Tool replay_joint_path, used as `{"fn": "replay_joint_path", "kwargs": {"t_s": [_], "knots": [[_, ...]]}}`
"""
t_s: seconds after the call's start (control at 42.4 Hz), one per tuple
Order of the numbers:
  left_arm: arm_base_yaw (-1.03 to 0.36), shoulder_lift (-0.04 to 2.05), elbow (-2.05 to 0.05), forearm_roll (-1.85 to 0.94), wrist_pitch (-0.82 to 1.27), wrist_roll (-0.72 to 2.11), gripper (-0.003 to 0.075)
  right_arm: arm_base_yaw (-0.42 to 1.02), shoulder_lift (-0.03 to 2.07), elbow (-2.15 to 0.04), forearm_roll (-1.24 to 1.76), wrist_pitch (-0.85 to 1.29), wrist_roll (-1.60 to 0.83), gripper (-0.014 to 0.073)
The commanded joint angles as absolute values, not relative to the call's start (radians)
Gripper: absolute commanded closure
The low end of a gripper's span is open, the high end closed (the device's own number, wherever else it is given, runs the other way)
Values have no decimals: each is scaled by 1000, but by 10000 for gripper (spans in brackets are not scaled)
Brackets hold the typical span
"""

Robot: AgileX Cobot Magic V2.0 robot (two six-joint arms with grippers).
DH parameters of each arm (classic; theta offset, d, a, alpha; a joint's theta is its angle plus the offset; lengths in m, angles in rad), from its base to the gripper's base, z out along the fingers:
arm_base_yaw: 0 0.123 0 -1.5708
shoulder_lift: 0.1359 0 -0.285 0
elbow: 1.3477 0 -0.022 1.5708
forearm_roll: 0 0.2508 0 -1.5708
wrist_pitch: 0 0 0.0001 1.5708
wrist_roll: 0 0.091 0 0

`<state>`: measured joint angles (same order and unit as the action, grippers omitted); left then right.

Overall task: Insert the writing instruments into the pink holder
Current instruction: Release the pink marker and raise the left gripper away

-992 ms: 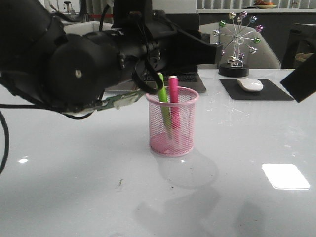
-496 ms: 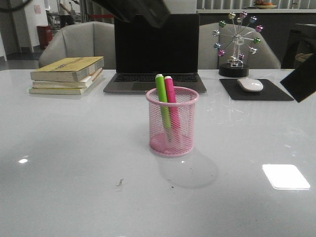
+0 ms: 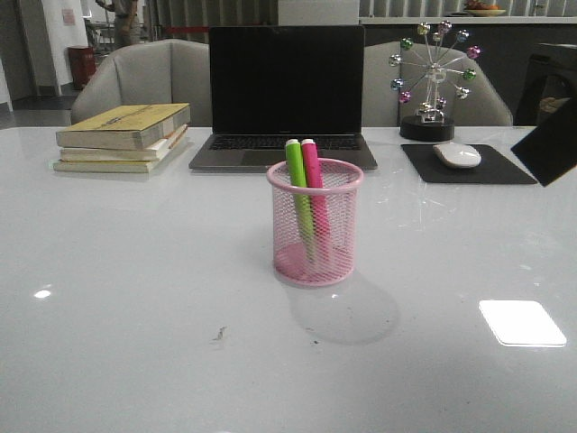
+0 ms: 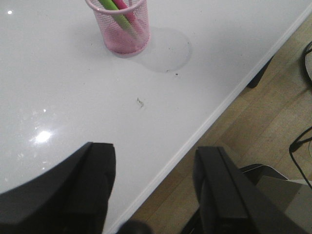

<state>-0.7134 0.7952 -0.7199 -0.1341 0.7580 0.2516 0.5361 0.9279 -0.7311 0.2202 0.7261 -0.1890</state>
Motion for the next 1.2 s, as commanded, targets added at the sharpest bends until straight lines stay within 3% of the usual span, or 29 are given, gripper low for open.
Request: {"fn": "replay_joint_path", "kwargs": {"t_s": [0.0,0.142,0.212,0.425,0.519,1.181], "knots": [[-711,701,-686,-139,703,253,294,529,913,-760,221,668,-190,179],[-711,636,-643,-139,698,253,300,529,913,-760,196,668,-228,186],[-711,629,-639,-139,698,253,323,529,913,-760,196,663,-249,235],[-711,629,-637,-139,697,249,526,529,913,-760,197,661,-249,538],[-711,629,-637,-139,697,249,634,529,913,-760,199,656,-249,524],[-700,594,-632,-94,698,234,629,529,913,-760,199,666,-249,524]]}}
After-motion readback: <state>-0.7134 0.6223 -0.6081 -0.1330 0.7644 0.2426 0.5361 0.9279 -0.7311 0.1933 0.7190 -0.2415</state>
